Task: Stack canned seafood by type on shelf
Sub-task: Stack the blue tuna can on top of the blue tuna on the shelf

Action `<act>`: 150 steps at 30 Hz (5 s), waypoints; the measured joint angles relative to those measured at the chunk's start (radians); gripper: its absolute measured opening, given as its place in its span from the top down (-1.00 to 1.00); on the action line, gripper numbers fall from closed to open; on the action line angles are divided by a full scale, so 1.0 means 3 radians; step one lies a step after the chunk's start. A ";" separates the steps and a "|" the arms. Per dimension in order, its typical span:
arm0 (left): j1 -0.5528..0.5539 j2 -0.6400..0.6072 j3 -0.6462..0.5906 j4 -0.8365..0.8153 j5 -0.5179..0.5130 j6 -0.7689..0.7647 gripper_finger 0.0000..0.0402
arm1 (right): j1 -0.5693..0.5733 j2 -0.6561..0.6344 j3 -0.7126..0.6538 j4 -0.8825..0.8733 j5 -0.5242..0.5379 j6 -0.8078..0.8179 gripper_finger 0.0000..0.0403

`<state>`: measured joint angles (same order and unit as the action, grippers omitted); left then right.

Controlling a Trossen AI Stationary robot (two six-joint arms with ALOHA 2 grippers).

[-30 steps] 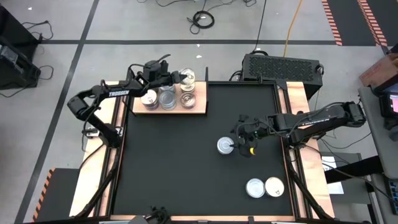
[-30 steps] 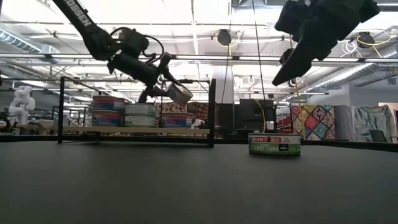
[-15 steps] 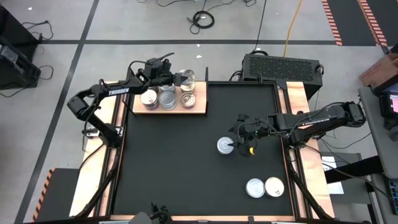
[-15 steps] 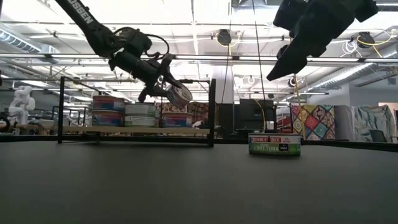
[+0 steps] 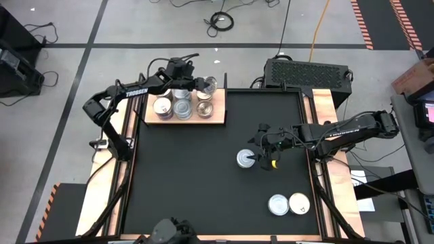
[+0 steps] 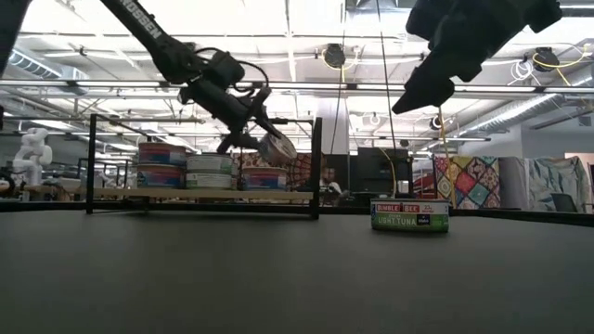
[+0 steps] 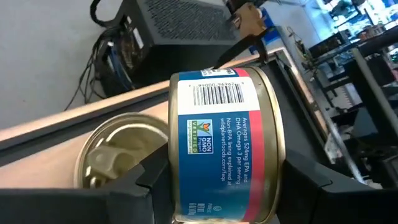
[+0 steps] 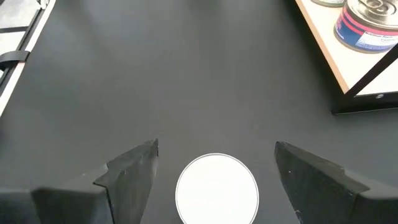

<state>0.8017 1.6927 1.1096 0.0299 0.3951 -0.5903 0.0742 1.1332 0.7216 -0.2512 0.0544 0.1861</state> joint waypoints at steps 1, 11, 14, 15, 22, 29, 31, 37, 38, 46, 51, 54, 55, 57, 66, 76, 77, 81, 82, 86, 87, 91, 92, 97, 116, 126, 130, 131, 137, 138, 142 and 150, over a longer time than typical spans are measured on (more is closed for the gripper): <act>0.0000 0.0002 0.0026 -0.0005 0.0005 -0.0010 0.02 | 0.0000 0.0000 0.0000 -0.0004 0.0000 0.0012 -0.56; 0.0010 0.0000 0.0048 -0.0264 -0.0091 -0.0006 0.02 | 0.0000 0.0001 0.0000 -0.0038 0.0003 -0.0044 -0.56; 0.0010 0.0000 0.0048 -0.0288 -0.0099 0.0004 0.02 | 0.0000 0.0001 0.0000 -0.0038 0.0003 -0.0048 -0.56; 0.0010 0.0000 0.0048 -0.0276 -0.0099 0.0004 0.02 | 0.0000 0.0001 0.0000 -0.0037 0.0003 -0.0048 -0.56; 0.0010 0.0000 0.0048 -0.0282 -0.0101 0.0004 0.02 | 0.0000 0.0001 0.0000 -0.0033 0.0004 -0.0048 -0.56; -0.0001 0.0000 0.0048 -0.0287 -0.0099 0.0002 0.02 | 0.0000 0.0001 0.0001 -0.0032 0.0005 -0.0048 -0.56; -0.0011 0.0000 0.0048 -0.0285 -0.0110 0.0002 0.02 | 0.0000 0.0001 0.0001 -0.0032 0.0005 -0.0048 -0.56; -0.0019 0.0000 0.0047 -0.0296 -0.0112 0.0006 -0.04 | 0.0000 0.0001 0.0001 -0.0033 0.0005 -0.0049 -0.56; -0.0018 0.0000 0.0047 -0.0296 -0.0113 0.0007 -0.04 | 0.0000 0.0001 0.0001 -0.0033 0.0005 -0.0048 -0.56; -0.0018 0.0000 0.0047 -0.0301 -0.0123 0.0009 -0.07 | 0.0000 0.0001 0.0001 -0.0034 0.0004 -0.0048 -0.56; -0.0018 0.0000 0.0047 -0.0306 -0.0125 0.0005 -0.08 | 0.0000 0.0001 0.0001 -0.0034 0.0004 -0.0030 -0.56; -0.0018 0.0000 0.0047 -0.0306 -0.0126 -0.0013 -0.09 | 0.0000 0.0001 0.0001 -0.0036 0.0004 0.0000 -0.56; -0.0018 0.0000 0.0047 -0.0306 -0.0129 -0.0013 -0.09 | 0.0000 0.0001 0.0001 -0.0036 0.0004 0.0005 -0.56; -0.0018 0.0000 0.0047 -0.0306 -0.0151 -0.0014 -0.09 | 0.0000 0.0001 0.0001 -0.0037 0.0004 0.0007 -0.56; -0.0018 0.0000 0.0047 -0.0306 -0.0186 -0.0016 -0.09 | 0.0000 0.0001 0.0001 -0.0041 0.0004 0.0036 -0.56; -0.0018 0.0000 0.0047 -0.0306 -0.0187 -0.0016 -0.09 | 0.0000 0.0002 0.0001 -0.0041 0.0004 0.0027 -0.56; -0.0018 0.0000 0.0047 -0.0305 -0.0187 -0.0016 -0.09 | -0.0001 0.0002 0.0001 -0.0041 0.0004 0.0027 -0.56; -0.0018 0.0000 0.0046 -0.0305 -0.0193 -0.0016 -0.09 | 0.0000 0.0001 0.0002 -0.0041 0.0004 0.0027 -0.56; -0.0018 0.0000 0.0046 -0.0305 -0.0194 -0.0016 -0.09 | -0.0001 0.0003 0.0001 -0.0041 0.0004 0.0027 -0.56; -0.0018 0.0000 0.0046 -0.0305 -0.0197 -0.0015 -0.09 | 0.0000 0.0002 0.0002 -0.0039 0.0004 0.0027 -0.55; -0.0018 0.0000 0.0046 -0.0305 -0.0197 -0.0016 -0.09 | -0.0001 0.0002 0.0002 -0.0039 0.0004 0.0027 -0.56; -0.0018 0.0000 0.0046 -0.0305 -0.0199 -0.0014 -0.09 | -0.0001 0.0002 0.0003 -0.0039 0.0004 0.0030 -0.56; -0.0018 0.0000 0.0046 -0.0305 -0.0199 -0.0014 -0.09 | -0.0001 0.0003 0.0003 -0.0038 0.0004 0.0031 -0.55; -0.0018 0.0000 0.0046 -0.0305 -0.0199 -0.0016 -0.09 | 0.0000 0.0003 0.0003 -0.0038 0.0004 0.0031 -0.55; -0.0019 -0.0001 0.0044 -0.0301 -0.0303 0.0070 -0.09 | 0.0000 0.0002 0.0003 -0.0037 0.0004 0.0036 -0.55; -0.0018 -0.0001 0.0045 -0.0299 -0.0303 0.0090 -0.09 | 0.0000 0.0003 0.0003 -0.0030 0.0004 0.0036 -0.55; -0.0018 -0.0001 0.0044 -0.0297 -0.0303 0.0098 -0.09 | 0.0000 0.0003 0.0003 -0.0030 0.0004 0.0036 -0.55; -0.0019 -0.0001 0.0045 -0.0298 -0.0303 0.0098 -0.09 | -0.0001 0.0003 0.0003 -0.0030 0.0004 0.0036 -0.55; -0.0018 -0.0001 0.0044 -0.0257 -0.0284 0.0098 -0.09 | -0.0001 0.0003 0.0003 -0.0023 0.0004 0.0036 -0.55; -0.0018 -0.0001 0.0044 -0.0241 -0.0284 0.0097 -0.09 | 0.0000 0.0003 0.0003 -0.0023 0.0005 0.0036 -0.55; -0.0018 -0.0001 0.0043 -0.0211 -0.0282 0.0096 -0.09 | -0.0001 0.0003 0.0003 -0.0023 0.0005 0.0038 -0.55; -0.0018 -0.0001 0.0043 -0.0209 -0.0276 0.0096 -0.09 | 0.0000 0.0151 0.0004 0.0001 0.0006 0.0037 -0.55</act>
<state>0.7962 1.6924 1.1225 -0.0327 0.3124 -0.5615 0.0742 1.1784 0.7227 -0.2509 0.0563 0.1972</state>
